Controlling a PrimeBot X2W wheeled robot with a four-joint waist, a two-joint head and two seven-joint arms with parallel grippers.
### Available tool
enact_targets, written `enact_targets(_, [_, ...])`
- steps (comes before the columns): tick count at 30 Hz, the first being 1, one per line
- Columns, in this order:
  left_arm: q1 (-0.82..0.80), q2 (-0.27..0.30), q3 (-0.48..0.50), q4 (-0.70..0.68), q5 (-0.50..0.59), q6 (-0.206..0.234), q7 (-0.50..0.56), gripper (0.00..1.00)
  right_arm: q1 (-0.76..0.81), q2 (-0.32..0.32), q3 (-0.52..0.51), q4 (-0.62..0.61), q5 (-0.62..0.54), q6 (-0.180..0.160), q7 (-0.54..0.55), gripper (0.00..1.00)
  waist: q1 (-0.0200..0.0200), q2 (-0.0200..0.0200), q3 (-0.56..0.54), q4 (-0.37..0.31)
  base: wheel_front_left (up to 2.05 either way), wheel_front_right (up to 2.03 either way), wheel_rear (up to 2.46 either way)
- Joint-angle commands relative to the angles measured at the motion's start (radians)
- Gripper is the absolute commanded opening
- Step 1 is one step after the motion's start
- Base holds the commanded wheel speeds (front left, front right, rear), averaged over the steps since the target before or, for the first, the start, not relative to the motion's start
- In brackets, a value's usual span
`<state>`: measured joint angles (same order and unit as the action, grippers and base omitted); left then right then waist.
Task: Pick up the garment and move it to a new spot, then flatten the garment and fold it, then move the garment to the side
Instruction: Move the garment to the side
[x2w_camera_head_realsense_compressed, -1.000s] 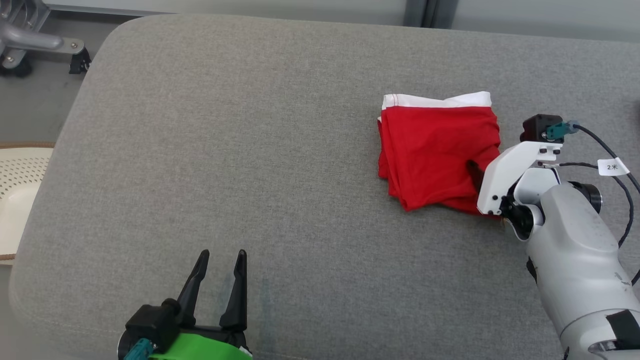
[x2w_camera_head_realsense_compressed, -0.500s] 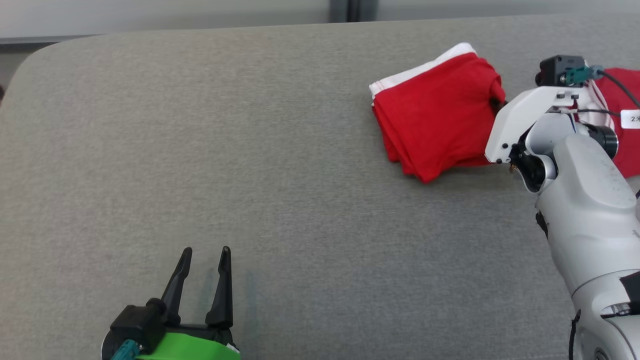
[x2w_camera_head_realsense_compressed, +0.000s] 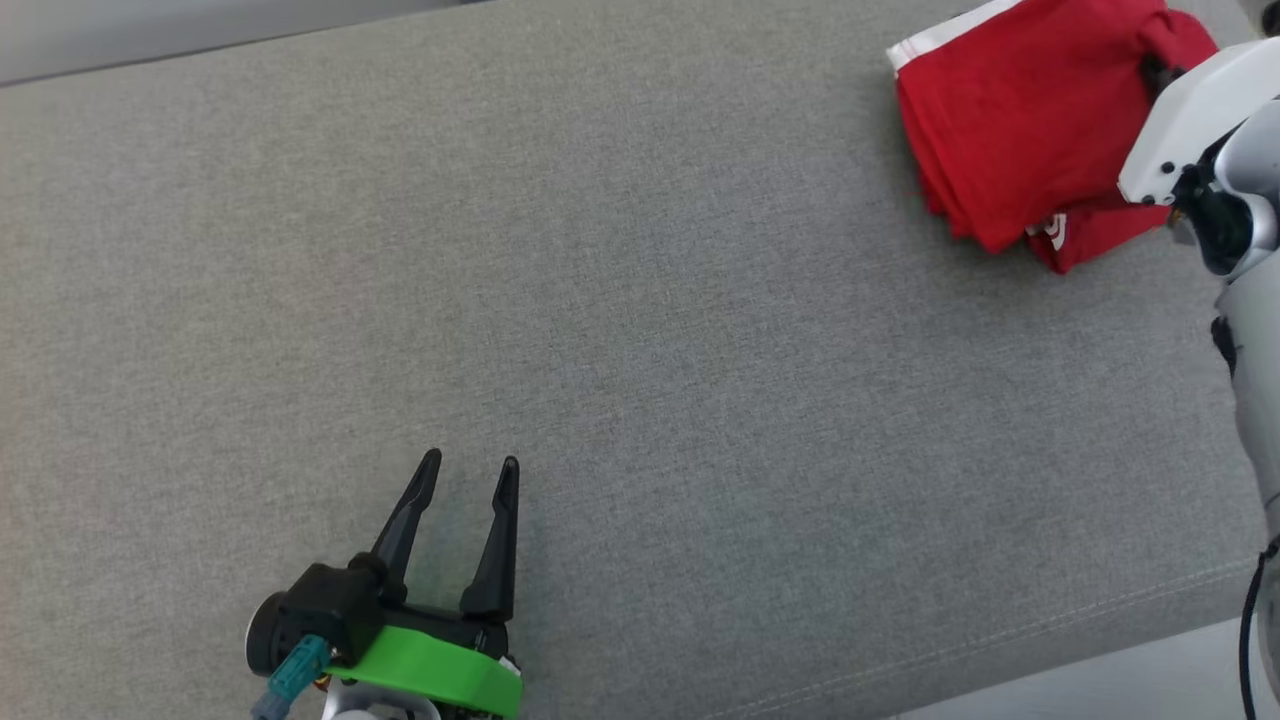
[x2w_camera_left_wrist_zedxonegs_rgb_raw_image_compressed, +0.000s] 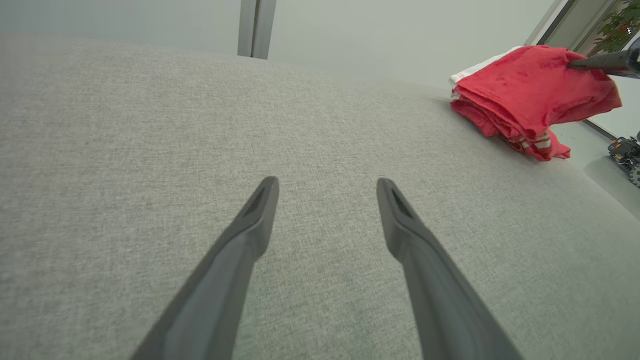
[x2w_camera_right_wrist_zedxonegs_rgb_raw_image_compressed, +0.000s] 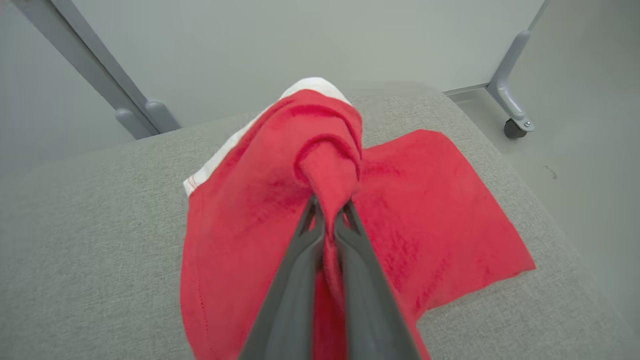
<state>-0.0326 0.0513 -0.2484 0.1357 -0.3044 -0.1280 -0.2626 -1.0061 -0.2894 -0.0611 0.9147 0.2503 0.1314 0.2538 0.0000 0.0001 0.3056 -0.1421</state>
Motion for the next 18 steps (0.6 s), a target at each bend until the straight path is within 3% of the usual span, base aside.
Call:
enact_targets(1, [-0.013,0.012,0.008,0.004,-0.001,-0.004,-0.003,1.0,-0.023,-0.018,-0.016,0.006,-0.012,-0.002,0.001,0.0,0.0,-0.0001,0.048,0.014,0.0,0.0,0.0])
enact_targets(5, [0.001,0.021,0.024,0.007,-0.003,-0.004,-0.003,1.0,-0.032,-0.055,-0.065,0.037,-0.074,-0.002,-0.018,0.0,0.0,-0.0001,0.058,0.034,0.0,0.0,0.0])
enact_targets(6, [0.004,0.022,0.027,0.006,-0.003,-0.004,-0.003,1.0,-0.032,-0.061,-0.078,0.04,-0.094,-0.002,-0.034,0.31,0.0,-0.0001,0.058,0.036,0.0,0.0,0.0])
enact_targets(7, [0.007,0.022,0.03,0.006,-0.003,-0.004,-0.003,1.0,-0.026,-0.069,-0.095,0.043,-0.122,-0.002,-0.058,1.0,0.0,-0.0001,0.058,0.038,0.0,0.0,0.0])
enact_targets(13, [0.011,0.016,0.044,0.002,-0.002,-0.004,-0.003,1.0,0.04,-0.058,-0.168,0.033,-0.247,-0.002,-0.24,1.0,0.0,-0.0001,0.013,0.053,0.0,0.0,0.0])
enact_targets(18, [0.055,0.008,0.1,-0.017,-0.013,0.01,-0.003,1.0,0.13,-0.018,-0.164,-0.027,-0.303,-0.002,-0.381,1.0,0.0,-0.0001,-0.075,0.067,0.0,0.0,0.0])
